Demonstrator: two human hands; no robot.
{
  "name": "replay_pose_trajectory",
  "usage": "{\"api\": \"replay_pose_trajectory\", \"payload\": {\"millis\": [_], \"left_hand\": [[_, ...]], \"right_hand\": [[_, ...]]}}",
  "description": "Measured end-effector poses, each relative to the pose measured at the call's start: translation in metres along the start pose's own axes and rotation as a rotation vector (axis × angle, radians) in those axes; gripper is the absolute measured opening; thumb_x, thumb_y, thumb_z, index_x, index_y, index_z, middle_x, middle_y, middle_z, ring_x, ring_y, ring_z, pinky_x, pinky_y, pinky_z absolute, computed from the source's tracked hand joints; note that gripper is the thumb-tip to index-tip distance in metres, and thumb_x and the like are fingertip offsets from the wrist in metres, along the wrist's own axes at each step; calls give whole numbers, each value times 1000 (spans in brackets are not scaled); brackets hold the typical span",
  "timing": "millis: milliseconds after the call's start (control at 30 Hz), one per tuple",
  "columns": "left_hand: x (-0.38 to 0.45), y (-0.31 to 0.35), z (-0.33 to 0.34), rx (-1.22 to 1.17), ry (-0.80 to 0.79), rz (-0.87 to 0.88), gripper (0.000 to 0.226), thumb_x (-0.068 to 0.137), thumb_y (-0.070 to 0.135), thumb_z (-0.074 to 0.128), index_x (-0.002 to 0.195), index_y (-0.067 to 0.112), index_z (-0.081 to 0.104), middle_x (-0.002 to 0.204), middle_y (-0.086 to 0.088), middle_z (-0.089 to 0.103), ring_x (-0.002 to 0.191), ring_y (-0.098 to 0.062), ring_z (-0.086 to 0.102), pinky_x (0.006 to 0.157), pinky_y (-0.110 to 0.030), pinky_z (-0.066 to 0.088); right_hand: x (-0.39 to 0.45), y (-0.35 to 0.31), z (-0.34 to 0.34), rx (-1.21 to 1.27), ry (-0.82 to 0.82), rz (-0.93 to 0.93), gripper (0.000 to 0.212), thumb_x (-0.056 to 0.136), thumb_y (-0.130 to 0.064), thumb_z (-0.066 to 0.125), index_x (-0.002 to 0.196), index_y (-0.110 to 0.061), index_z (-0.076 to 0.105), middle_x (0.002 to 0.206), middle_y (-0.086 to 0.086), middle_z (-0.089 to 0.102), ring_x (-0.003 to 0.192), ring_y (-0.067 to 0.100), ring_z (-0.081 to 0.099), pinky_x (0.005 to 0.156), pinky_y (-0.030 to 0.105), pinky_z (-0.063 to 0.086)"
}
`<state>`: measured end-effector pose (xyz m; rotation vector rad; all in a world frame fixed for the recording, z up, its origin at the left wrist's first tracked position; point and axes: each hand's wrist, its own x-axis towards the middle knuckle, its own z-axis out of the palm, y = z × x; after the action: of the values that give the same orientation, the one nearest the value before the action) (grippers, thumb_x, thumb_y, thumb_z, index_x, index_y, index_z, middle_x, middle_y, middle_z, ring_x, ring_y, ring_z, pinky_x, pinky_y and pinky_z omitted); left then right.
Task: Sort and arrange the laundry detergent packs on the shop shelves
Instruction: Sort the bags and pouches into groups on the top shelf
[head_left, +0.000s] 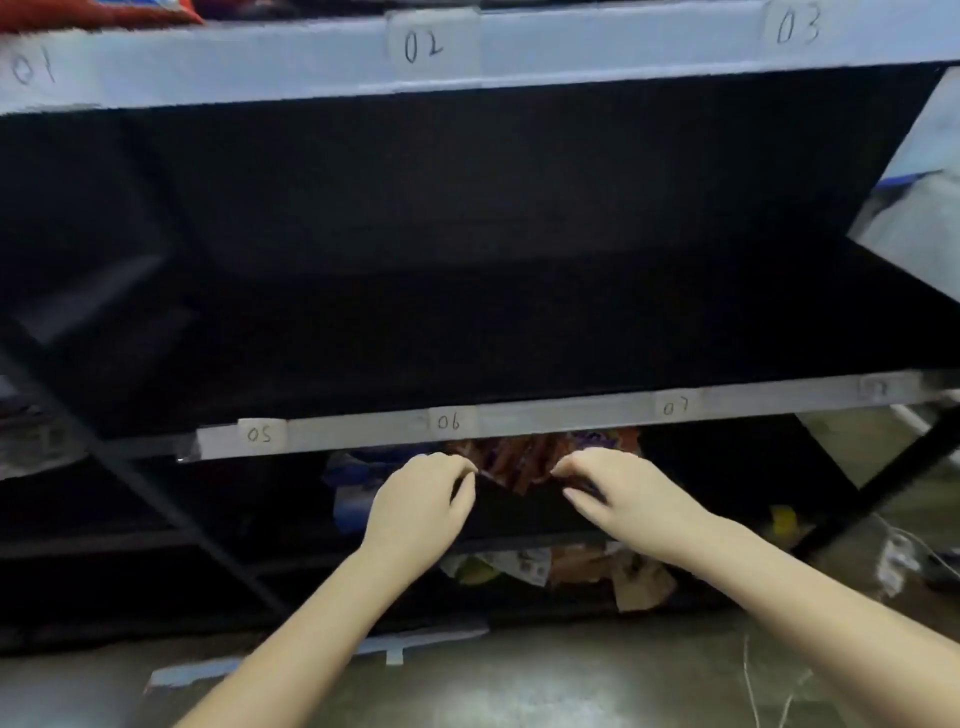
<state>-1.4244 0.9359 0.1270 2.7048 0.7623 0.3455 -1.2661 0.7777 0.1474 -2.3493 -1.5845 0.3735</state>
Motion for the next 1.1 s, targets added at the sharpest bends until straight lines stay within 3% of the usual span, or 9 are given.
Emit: {"api": "replay_pose_trajectory", "payload": {"millis": [133, 267, 433, 533, 600, 733, 833, 967, 1100], "left_hand": [[12, -19, 67, 0, -149, -66, 29, 98, 31, 39, 119, 28, 60, 114, 11, 63, 109, -9, 53, 87, -28, 47], [28, -40, 138, 25, -272, -135, 29, 99, 32, 38, 117, 27, 60, 113, 10, 63, 106, -10, 55, 84, -27, 48], [43, -58, 223, 67, -426, -210, 30, 99, 28, 36, 117, 23, 60, 115, 3, 62, 104, -15, 56, 82, -26, 45], [53, -70, 260, 94, -465, -265, 31, 98, 26, 36, 117, 21, 61, 116, -1, 62, 106, -19, 57, 83, -29, 44], [62, -79, 278, 109, -468, -297, 31, 98, 26, 36, 116, 20, 61, 114, -4, 63, 104, -22, 58, 79, -30, 44], [80, -96, 302, 107, -477, -320, 31, 97, 27, 36, 112, 19, 62, 110, -7, 65, 99, -24, 60, 70, -28, 41], [89, -101, 312, 96, -492, -291, 31, 98, 29, 36, 117, 20, 59, 115, -5, 62, 103, -23, 57, 75, -30, 44], [88, -102, 321, 37, -494, -311, 32, 98, 27, 36, 116, 19, 61, 113, -6, 63, 100, -24, 59, 73, -29, 44], [73, -106, 329, -53, -528, -398, 31, 98, 26, 37, 110, 16, 64, 104, -7, 66, 87, -22, 59, 66, -27, 40]], "right_hand": [[17, 50, 58, 69, -157, 172, 32, 97, -26, 47, 128, -20, 53, 129, -3, 56, 119, 12, 51, 97, 22, 38], [41, 96, 113, 206, -271, 347, 29, 97, -23, 47, 124, -16, 55, 126, 0, 59, 101, 13, 58, 83, 18, 41], [75, 141, 187, 395, -352, 535, 24, 95, -20, 48, 113, -14, 62, 114, 5, 63, 100, 17, 59, 74, 21, 42], [103, 153, 218, 495, -370, 589, 24, 95, -22, 49, 109, -10, 65, 116, 9, 63, 107, 23, 59, 83, 27, 45], [129, 156, 231, 556, -387, 617, 36, 98, -28, 46, 118, -2, 61, 123, 15, 60, 115, 29, 55, 96, 32, 44], [184, 153, 253, 960, -207, 780, 44, 94, -42, 49, 121, -7, 55, 117, 17, 62, 109, 32, 60, 97, 44, 48], [214, 147, 269, 1255, -93, 852, 36, 95, -38, 49, 121, -13, 50, 116, 15, 61, 101, 27, 63, 85, 37, 53], [222, 140, 281, 1403, 72, 931, 17, 99, -21, 44, 106, -10, 54, 92, 10, 62, 73, 18, 62, 64, 27, 53], [208, 147, 283, 1361, 68, 929, 23, 98, -19, 46, 118, -8, 52, 108, 13, 64, 96, 25, 66, 71, 29, 55]]}}
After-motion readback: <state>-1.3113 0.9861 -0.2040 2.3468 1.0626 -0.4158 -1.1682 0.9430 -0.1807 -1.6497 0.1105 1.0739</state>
